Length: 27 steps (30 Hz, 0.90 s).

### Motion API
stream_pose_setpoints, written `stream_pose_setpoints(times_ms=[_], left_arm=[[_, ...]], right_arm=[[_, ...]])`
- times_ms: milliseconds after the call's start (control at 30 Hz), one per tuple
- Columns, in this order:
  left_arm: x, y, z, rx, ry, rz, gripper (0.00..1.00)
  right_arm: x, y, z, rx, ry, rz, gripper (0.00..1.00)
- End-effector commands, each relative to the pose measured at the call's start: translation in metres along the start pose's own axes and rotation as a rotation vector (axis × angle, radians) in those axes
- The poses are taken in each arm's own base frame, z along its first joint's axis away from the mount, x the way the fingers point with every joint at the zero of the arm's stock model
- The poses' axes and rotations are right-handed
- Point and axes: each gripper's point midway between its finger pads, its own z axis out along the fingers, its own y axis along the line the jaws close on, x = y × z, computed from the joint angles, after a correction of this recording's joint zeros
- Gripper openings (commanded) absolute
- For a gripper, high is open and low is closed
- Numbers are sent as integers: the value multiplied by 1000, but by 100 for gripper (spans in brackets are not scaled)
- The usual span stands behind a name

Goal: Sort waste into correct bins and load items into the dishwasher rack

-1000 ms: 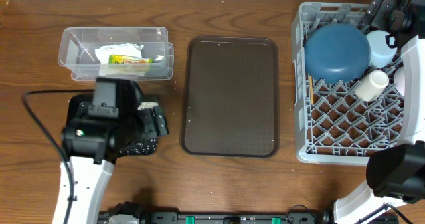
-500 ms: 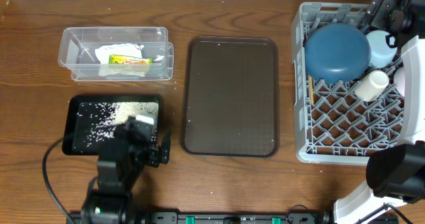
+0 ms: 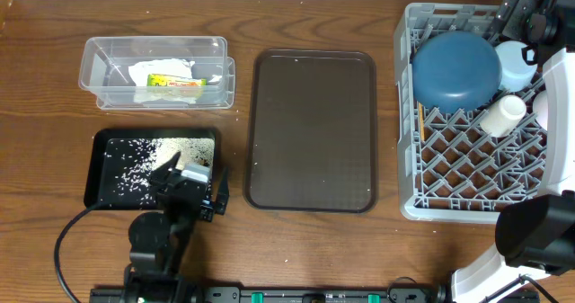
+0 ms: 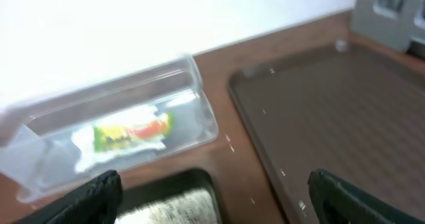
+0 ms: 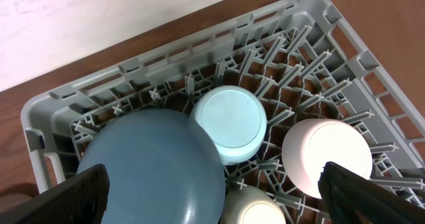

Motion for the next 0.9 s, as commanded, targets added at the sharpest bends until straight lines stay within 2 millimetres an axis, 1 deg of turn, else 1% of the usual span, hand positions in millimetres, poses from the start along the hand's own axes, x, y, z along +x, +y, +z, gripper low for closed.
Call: stream_pose_setpoints(times_ms=[0, 300, 367, 433, 533, 667, 867], left_arm=[[3, 7, 0, -42, -43, 8, 92], [16, 13, -2, -89, -105, -42, 92], [23, 15, -2, -102, -104, -103, 92], [31, 22, -4, -137, -79, -193, 92], [39, 30, -5, -184, -54, -273, 92], [43, 40, -7, -245, -44, -274, 92], [44, 41, -7, -252, -40, -275, 92]], right_arm=[[-8, -5, -12, 6, -32, 4, 99], [-8, -5, -12, 6, -31, 4, 99], [-8, -5, -12, 6, -31, 4, 99], [-8, -5, -12, 6, -31, 4, 99], [-8, -5, -12, 6, -31, 4, 99], [-8, -5, -12, 6, -31, 4, 99], [-8, -5, -12, 6, -31, 4, 99]])
